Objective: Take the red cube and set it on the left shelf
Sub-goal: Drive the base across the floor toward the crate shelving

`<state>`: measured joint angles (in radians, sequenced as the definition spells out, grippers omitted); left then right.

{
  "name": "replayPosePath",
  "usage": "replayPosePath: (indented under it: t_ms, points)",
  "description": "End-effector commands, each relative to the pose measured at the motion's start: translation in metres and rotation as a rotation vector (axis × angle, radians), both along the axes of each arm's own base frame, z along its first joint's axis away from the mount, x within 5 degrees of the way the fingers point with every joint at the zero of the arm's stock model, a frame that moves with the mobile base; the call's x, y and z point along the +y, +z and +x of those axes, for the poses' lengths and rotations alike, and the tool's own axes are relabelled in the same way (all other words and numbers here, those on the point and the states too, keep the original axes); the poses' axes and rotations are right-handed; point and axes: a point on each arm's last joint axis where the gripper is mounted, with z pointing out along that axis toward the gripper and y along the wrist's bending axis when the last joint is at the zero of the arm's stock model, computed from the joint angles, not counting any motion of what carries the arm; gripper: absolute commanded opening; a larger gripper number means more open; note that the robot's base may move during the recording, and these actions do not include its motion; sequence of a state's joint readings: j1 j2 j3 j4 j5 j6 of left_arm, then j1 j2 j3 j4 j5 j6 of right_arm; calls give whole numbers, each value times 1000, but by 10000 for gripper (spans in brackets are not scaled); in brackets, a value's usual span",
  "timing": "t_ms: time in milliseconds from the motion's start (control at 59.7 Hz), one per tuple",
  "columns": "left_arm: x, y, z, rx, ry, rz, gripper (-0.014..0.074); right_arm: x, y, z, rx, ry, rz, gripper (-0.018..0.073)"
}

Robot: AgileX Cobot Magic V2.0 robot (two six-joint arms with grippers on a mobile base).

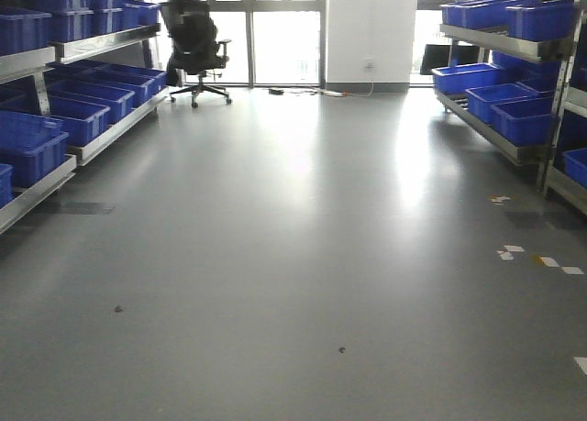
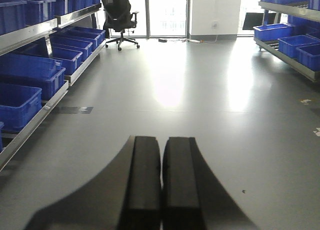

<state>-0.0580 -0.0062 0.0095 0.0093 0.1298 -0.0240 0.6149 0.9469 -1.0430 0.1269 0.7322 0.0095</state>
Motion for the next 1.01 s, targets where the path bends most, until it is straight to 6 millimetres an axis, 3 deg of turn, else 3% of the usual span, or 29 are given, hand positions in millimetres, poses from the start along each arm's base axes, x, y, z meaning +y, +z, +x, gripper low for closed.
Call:
replayPosePath:
  t_ms: [0, 989]
  points:
    - [0, 1, 0, -80, -7, -9, 102, -1, 17, -2, -94, -1, 61, 54]
    - [0, 1, 0, -80, -7, -9, 102, -1, 17, -2, -93, -1, 61, 54]
